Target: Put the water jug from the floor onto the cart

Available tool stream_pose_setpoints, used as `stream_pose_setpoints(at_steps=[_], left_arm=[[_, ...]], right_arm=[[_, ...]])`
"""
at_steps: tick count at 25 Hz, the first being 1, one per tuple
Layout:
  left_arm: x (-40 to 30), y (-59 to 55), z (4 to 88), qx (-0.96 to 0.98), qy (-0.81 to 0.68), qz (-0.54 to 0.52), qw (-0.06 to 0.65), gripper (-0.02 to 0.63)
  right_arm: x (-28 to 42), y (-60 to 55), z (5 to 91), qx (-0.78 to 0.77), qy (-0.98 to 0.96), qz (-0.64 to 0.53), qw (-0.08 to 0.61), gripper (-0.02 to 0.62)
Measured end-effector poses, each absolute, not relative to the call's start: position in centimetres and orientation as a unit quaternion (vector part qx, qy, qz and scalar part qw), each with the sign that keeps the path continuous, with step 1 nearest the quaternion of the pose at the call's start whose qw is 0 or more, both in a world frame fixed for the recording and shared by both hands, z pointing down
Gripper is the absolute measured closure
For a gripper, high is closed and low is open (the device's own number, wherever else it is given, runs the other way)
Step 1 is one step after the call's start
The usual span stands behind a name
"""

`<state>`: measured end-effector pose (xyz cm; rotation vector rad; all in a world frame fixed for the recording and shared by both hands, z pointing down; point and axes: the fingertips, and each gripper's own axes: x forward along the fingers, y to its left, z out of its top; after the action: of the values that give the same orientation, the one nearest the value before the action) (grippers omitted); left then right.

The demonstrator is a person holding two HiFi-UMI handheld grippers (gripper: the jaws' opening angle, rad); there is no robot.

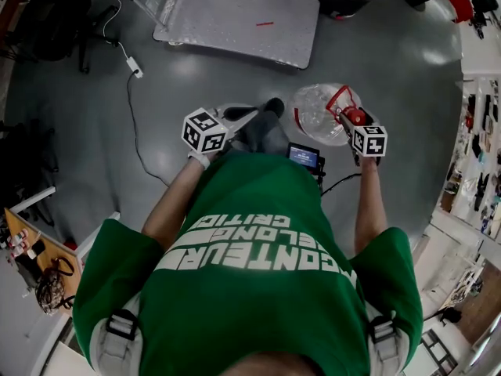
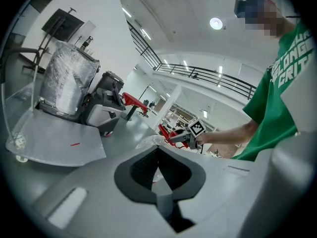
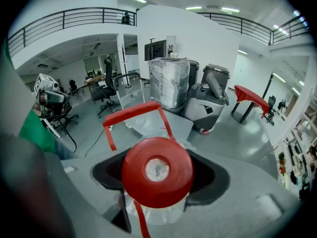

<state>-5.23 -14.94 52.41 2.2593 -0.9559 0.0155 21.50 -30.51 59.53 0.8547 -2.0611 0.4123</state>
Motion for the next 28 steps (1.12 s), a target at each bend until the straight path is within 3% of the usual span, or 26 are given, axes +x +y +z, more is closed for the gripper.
stream_pose_setpoints(at_steps=[28], left_arm=[[-7.8, -27.7, 52.3, 0.854, -0.381, 0.03, 0.353, 0.595]], right_arm=[[15.0, -44.6, 63.1, 0.291, -0.834, 0.179, 0.433, 0.289]])
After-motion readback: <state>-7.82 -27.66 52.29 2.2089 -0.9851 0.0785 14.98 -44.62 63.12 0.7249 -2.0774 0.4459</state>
